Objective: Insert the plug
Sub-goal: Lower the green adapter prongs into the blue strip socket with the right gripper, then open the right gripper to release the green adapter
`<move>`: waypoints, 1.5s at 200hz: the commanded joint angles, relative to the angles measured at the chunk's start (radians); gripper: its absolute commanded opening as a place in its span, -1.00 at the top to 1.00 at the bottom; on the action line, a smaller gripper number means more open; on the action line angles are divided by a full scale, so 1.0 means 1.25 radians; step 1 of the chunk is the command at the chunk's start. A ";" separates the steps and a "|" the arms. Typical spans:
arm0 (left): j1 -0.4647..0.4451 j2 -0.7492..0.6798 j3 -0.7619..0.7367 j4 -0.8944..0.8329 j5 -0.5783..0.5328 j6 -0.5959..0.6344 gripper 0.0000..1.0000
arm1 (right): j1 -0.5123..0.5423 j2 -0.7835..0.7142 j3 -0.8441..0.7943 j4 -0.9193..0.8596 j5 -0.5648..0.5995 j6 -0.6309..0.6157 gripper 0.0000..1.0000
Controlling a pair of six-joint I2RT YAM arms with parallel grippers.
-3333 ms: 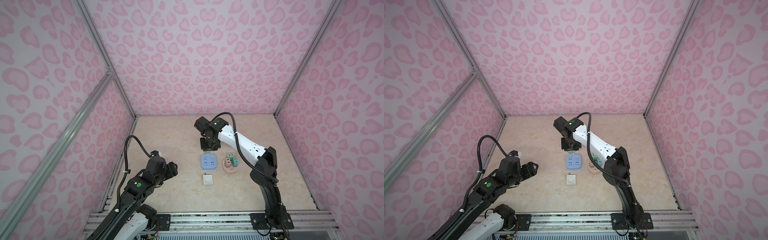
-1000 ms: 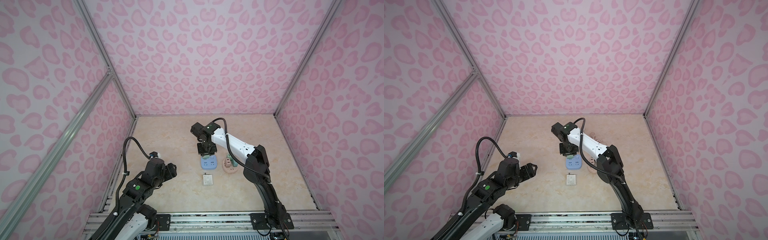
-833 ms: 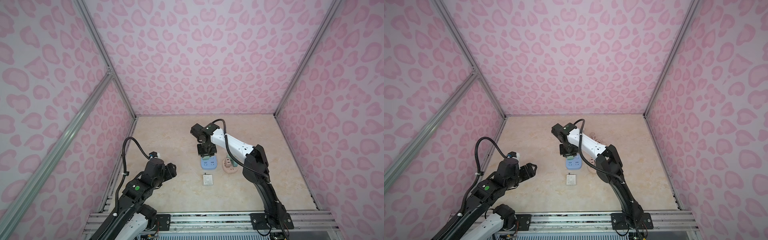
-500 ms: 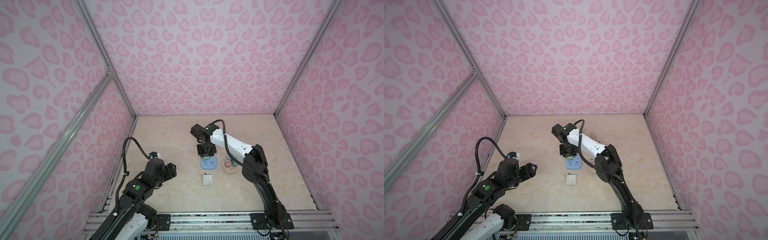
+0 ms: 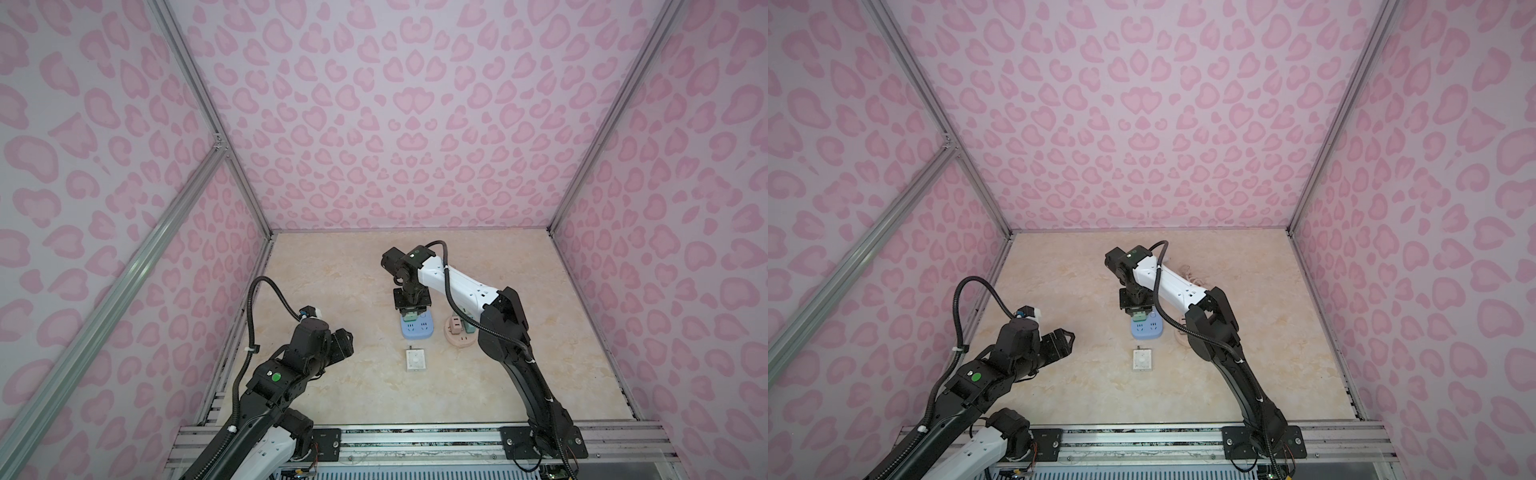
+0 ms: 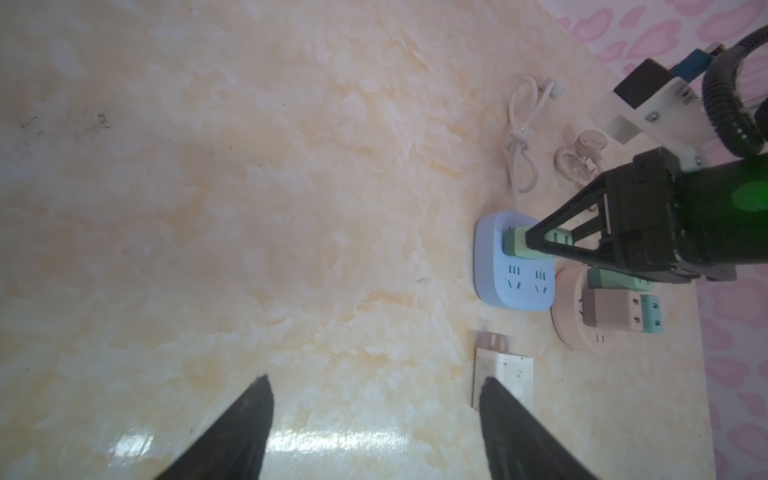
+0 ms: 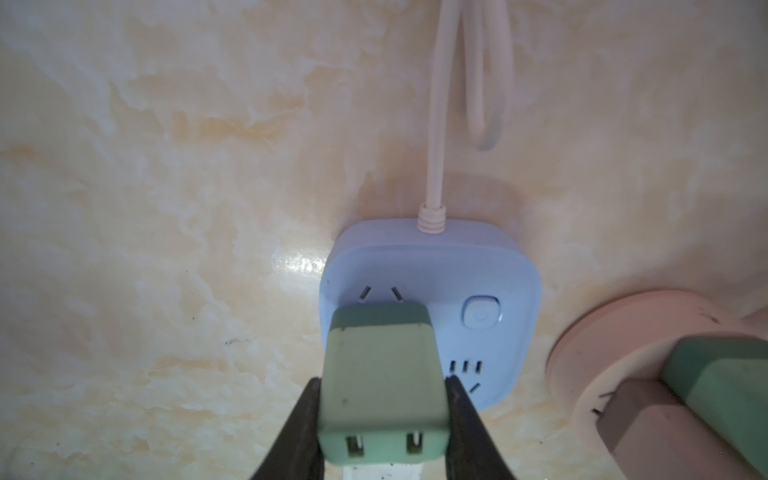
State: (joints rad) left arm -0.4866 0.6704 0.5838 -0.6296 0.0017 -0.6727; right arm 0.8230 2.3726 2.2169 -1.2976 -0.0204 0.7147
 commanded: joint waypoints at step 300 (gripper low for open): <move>0.001 0.006 -0.004 0.052 0.027 0.003 -0.61 | -0.012 0.072 0.152 -0.134 -0.066 -0.107 -0.04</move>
State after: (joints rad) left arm -0.4866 0.6918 0.5697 -0.5774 0.0418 -0.6743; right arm 0.8066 2.4886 2.4351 -1.4582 -0.1036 0.5926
